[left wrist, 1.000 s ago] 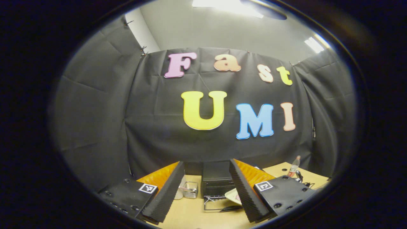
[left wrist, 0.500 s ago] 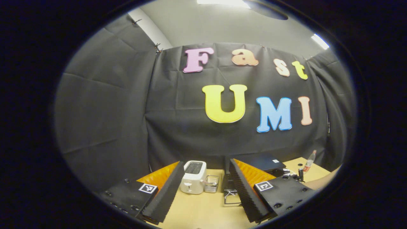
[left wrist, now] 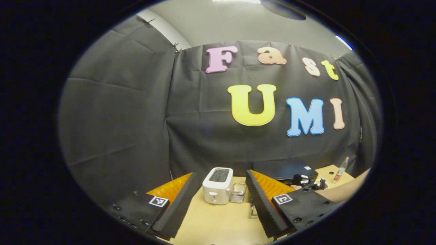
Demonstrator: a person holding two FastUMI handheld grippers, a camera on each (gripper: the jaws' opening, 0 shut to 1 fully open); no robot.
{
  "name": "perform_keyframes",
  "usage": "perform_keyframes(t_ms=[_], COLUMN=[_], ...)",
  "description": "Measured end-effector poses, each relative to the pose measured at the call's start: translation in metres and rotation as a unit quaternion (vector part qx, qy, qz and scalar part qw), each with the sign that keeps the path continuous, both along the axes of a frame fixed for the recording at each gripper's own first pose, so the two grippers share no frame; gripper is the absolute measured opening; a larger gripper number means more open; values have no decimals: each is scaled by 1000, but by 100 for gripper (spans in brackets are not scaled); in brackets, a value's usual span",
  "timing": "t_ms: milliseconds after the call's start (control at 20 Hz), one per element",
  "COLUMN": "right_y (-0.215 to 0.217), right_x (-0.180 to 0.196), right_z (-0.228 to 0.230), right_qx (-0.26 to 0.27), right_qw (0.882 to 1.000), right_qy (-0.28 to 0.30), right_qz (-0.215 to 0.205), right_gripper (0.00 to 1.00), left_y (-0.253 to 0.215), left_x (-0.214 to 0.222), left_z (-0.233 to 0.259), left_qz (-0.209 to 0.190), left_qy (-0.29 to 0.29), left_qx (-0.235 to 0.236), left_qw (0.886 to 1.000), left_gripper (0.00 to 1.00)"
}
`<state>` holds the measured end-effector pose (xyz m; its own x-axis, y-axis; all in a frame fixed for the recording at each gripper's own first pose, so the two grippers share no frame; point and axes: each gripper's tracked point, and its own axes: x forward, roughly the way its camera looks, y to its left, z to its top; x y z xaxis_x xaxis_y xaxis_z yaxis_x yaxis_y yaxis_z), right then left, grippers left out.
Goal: Open the electric oven with the left hand, put the food in, and close the electric oven.
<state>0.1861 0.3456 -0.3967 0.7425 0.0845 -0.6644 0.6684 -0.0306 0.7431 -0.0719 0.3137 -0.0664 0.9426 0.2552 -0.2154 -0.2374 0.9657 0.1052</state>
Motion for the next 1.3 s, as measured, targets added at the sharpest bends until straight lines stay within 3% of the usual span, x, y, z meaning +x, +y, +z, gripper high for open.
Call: perform_keyframes(t_ms=[150,200,350,400,650,850,1000,1150,1300], right_y=[5,1,0,-2,-23,-59,-96,-138,-170], right_x=[0,-3,-20,-31,-77,-98,-107,-117,-129], right_z=[0,5,15,17,46,90,138,200,269], right_qx=[-4,-9,-35,-52,-122,-184,-285,-418,-516], right_qw=[1000,999,995,992,963,938,896,822,748], right_qy=[-13,-18,-27,-24,-55,-91,-147,-211,-276], right_qz=[20,26,85,113,232,281,308,324,314], right_gripper=[5,10,21,30,31,31,30,30,30], left_y=[-9,-13,-29,-35,-77,-114,-144,-175,-206], left_x=[9,14,26,30,48,61,68,71,72], left_z=[-2,-2,0,-2,-8,-16,-16,-12,-5], left_qz=[-11,-17,-35,-41,-80,-106,-123,-141,-156], left_qy=[1,-1,-6,-7,-12,-7,-9,-12,-21], left_qx=[-4,-3,-9,-12,-26,-38,-46,-48,-44], left_qw=[1000,1000,999,999,996,994,991,989,987], left_gripper=[100,96,100,100,100,96,100,100,100])
